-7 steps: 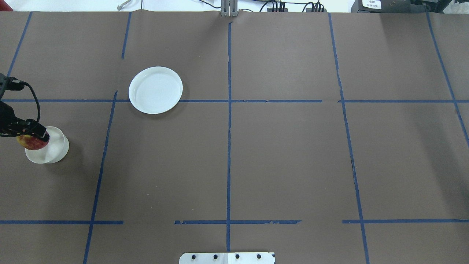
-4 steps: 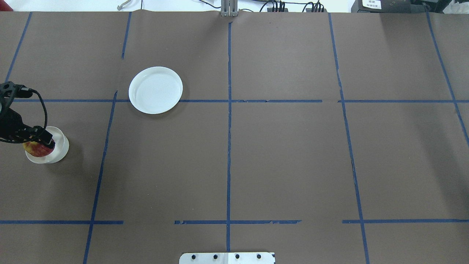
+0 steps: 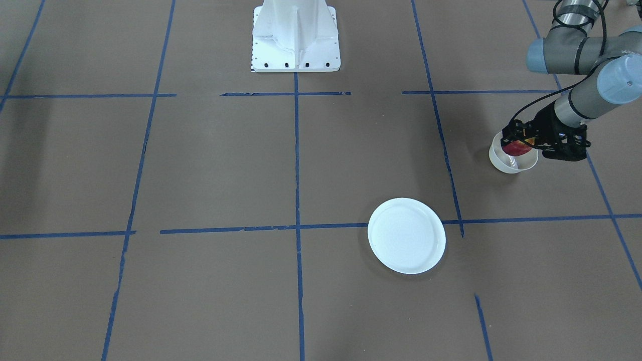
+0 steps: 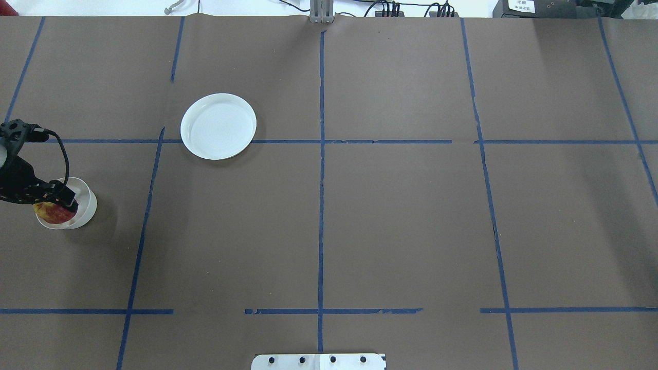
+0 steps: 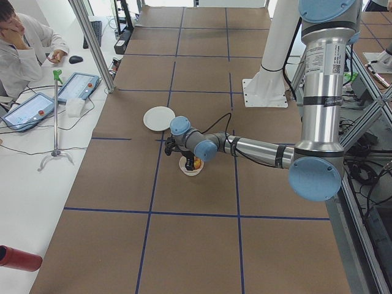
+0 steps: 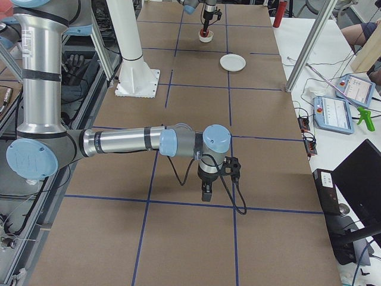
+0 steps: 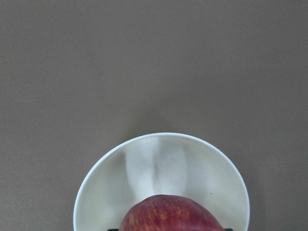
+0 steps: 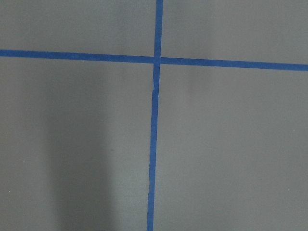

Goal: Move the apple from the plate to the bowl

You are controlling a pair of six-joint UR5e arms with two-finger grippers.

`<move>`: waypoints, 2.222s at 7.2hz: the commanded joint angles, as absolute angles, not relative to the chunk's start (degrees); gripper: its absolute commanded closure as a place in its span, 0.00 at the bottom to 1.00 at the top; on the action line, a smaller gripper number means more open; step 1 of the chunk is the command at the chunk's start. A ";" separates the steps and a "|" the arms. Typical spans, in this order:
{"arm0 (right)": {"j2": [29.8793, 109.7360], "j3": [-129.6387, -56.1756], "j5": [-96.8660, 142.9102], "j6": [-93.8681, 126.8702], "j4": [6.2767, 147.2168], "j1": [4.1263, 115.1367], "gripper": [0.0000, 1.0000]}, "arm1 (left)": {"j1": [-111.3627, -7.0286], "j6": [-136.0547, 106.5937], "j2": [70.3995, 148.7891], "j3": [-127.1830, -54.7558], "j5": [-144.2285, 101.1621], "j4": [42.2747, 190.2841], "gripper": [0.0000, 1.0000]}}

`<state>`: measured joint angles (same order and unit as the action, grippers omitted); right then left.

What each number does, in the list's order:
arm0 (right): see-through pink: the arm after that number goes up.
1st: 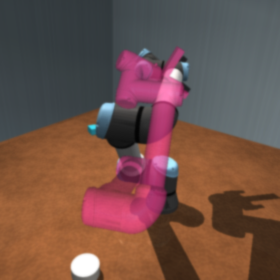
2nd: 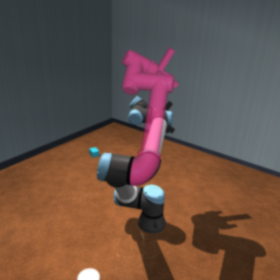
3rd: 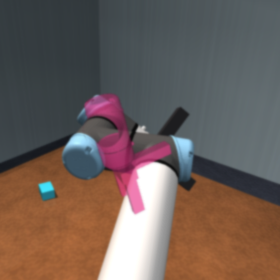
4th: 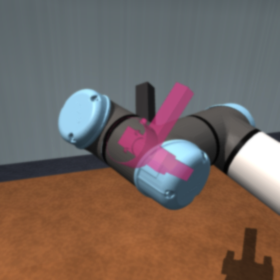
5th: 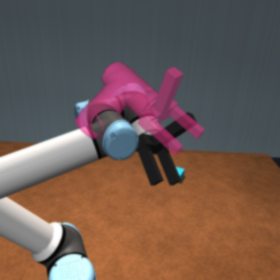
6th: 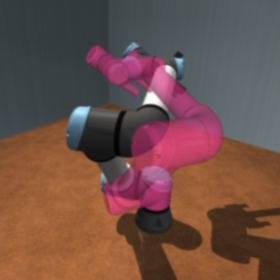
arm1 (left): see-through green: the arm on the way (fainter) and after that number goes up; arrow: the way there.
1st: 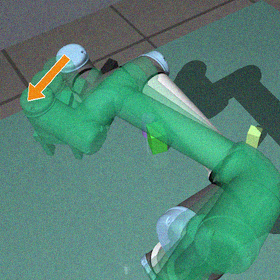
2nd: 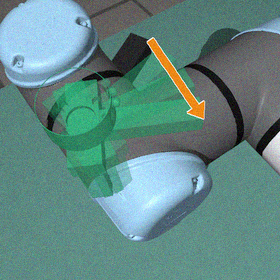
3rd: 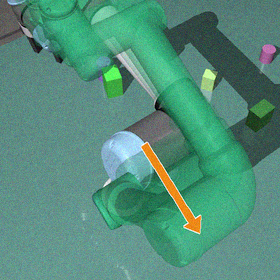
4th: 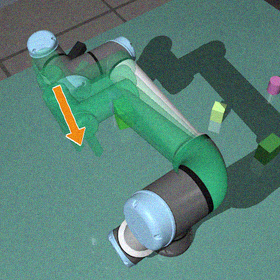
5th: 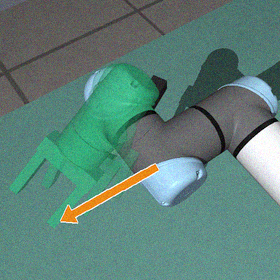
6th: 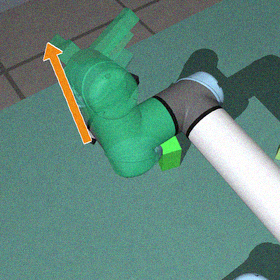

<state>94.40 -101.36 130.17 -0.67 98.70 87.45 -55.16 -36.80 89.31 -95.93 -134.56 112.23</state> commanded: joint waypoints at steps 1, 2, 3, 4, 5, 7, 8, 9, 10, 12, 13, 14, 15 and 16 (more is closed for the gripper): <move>94.39 -101.42 130.17 -0.62 98.70 87.45 0.00 | -54.50 -36.83 90.17 -94.67 -134.56 112.24 0.78; 94.39 -101.34 130.17 -0.62 98.70 87.45 0.00 | -54.32 -36.74 90.78 -93.96 -134.56 112.24 0.49; 94.39 -101.42 130.17 -0.62 98.70 87.45 0.00 | -54.32 -36.65 90.79 -93.96 -134.56 112.32 0.33; 94.39 -101.43 130.17 -0.62 98.70 87.45 0.00 | -54.32 -36.74 90.79 -94.04 -134.65 112.32 0.12; 94.39 -101.34 130.17 -0.62 98.70 87.45 0.00 | -54.32 -36.74 90.79 -94.22 -134.65 112.32 0.01; 94.39 -101.34 130.17 -0.62 98.70 87.45 0.00 | -54.32 -36.83 90.79 -95.18 -134.74 112.24 0.01; 94.39 -101.34 130.17 -0.62 98.70 87.45 0.00 | -54.66 -36.91 89.92 -98.75 -134.82 111.37 0.01; 94.39 -101.34 130.17 -0.62 98.70 87.45 0.00 | -54.84 -37.00 87.30 -104.36 -134.82 109.88 0.01; 94.39 -101.42 130.17 -0.62 98.70 87.45 0.00 | -54.84 -37.00 85.36 -111.64 -134.56 104.82 0.01; 94.39 -101.42 130.17 -0.62 98.70 87.45 0.00 | -59.20 -36.21 85.34 -118.19 -133.51 99.41 0.01; 94.39 -101.43 130.17 -0.62 98.70 87.45 0.00 | -63.41 -31.51 84.99 -118.04 -133.42 99.32 0.01; 94.39 -101.34 130.17 -0.62 98.70 87.45 0.00 | -68.24 -24.50 84.99 -116.82 -133.24 97.75 0.00; 94.39 -101.42 130.17 -0.62 98.70 87.45 0.00 | -71.34 -20.00 85.34 -114.37 -133.16 96.17 0.00; 94.39 -101.43 130.17 -0.62 98.70 87.45 0.00 | -75.11 -13.25 85.86 -109.91 -133.15 96.07 0.00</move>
<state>94.40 -101.40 130.17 -0.62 98.70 87.45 -70.46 -20.84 85.37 -114.18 -133.22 96.90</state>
